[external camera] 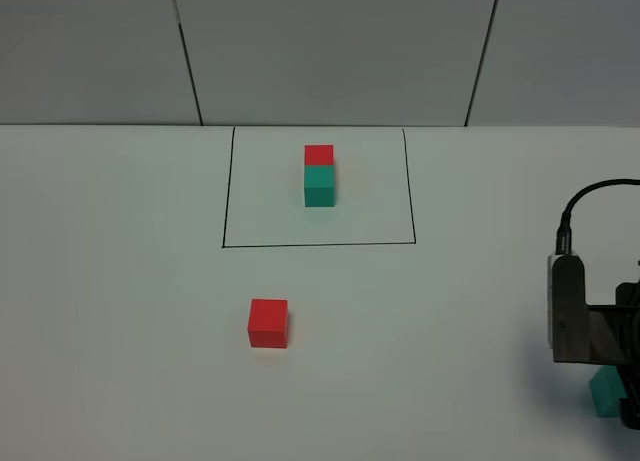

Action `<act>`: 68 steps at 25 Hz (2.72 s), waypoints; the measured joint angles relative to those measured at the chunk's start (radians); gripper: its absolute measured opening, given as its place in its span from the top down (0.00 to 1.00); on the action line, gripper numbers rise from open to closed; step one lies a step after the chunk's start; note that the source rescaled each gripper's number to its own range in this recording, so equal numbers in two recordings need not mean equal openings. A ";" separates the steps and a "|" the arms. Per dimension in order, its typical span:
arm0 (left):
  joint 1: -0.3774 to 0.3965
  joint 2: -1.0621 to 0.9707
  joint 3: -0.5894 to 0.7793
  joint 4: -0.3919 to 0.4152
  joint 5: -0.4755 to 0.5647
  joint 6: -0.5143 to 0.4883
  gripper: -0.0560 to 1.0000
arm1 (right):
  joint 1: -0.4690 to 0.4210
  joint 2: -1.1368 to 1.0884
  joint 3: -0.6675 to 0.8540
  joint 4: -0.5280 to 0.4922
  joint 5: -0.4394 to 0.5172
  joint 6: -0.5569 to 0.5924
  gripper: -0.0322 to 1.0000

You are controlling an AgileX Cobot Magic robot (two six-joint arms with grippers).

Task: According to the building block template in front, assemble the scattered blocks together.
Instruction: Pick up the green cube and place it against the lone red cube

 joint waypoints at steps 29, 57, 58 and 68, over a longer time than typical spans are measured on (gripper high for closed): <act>0.000 0.000 0.000 0.000 0.000 -0.001 0.09 | -0.074 0.142 0.000 -0.096 -0.067 0.071 0.01; 0.000 0.000 0.000 0.002 0.000 -0.002 0.09 | -0.140 0.220 -0.001 -0.027 -0.118 0.030 0.01; 0.000 0.000 0.000 0.002 0.000 -0.002 0.09 | -0.147 0.226 -0.001 -0.027 -0.117 0.019 0.01; 0.000 0.000 0.000 0.002 0.000 -0.002 0.09 | -0.186 0.285 -0.001 -0.030 -0.146 -0.061 0.01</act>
